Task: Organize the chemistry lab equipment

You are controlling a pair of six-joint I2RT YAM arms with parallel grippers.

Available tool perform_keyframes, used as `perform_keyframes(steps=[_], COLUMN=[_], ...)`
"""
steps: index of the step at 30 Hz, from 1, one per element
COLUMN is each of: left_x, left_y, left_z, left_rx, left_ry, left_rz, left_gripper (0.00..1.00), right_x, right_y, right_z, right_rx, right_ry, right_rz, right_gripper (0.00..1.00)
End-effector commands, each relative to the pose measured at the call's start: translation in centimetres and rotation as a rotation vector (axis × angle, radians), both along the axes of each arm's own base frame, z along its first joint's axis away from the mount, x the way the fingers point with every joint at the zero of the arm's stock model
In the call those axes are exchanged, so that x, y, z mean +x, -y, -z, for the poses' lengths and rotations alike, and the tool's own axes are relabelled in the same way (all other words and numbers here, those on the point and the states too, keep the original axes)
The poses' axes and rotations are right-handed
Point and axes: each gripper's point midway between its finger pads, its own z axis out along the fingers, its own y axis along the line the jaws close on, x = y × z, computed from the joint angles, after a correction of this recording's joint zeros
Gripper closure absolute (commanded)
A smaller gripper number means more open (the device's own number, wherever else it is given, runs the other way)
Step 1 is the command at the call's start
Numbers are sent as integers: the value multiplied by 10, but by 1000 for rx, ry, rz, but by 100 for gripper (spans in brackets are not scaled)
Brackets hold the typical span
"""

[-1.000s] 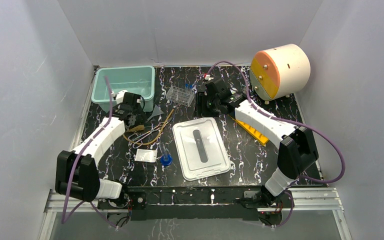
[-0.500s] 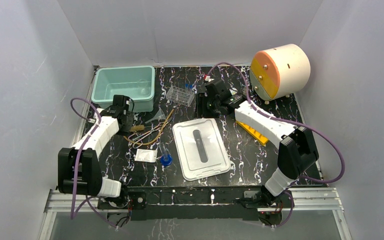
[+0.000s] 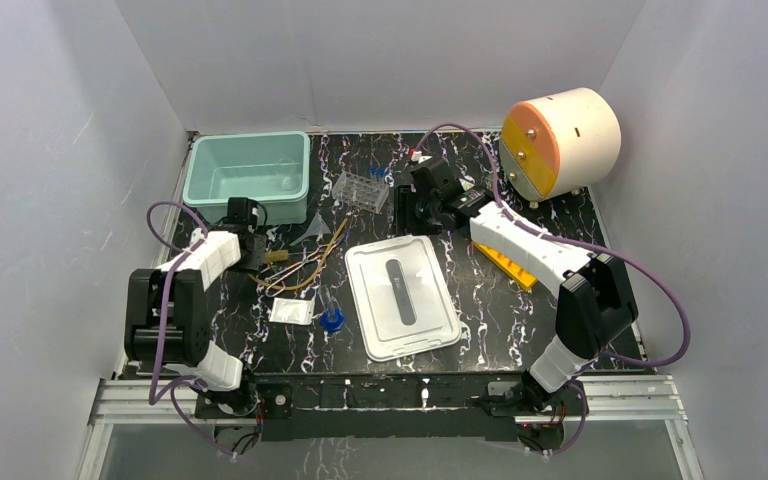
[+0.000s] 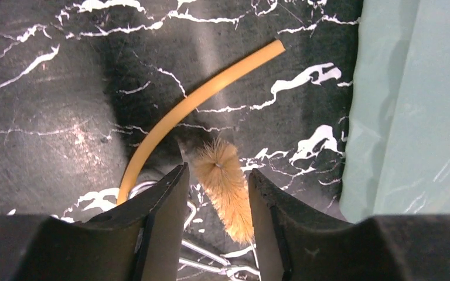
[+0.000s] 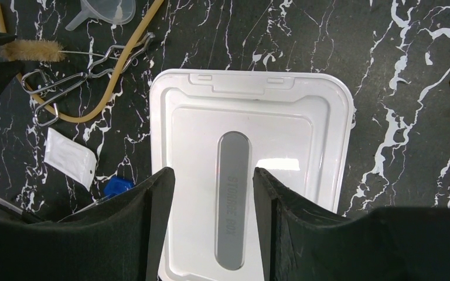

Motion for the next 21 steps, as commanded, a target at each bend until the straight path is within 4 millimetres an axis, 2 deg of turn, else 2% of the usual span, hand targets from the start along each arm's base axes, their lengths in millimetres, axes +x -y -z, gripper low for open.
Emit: perform_keyframes(steps=[1, 5, 8, 13, 21], left_x=[5, 3, 1, 5, 9], left_y=[-8, -4, -9, -22, -30], left_z=[7, 19, 15, -17, -67], left_rx=[26, 11, 40, 132, 210], left_ry=[12, -16, -24, 24, 106], left_rz=[10, 28, 40, 71, 127], left_gripper=[63, 76, 82, 84, 92], right_x=[6, 9, 10, 10, 16], right_y=[1, 1, 1, -2, -19], right_z=[-25, -27, -27, -25, -34], right_rx=[13, 9, 10, 14, 55], right_ry=[73, 81, 82, 79, 98], right_rz=[9, 16, 16, 6, -51], right_gripper=[39, 39, 40, 39, 39])
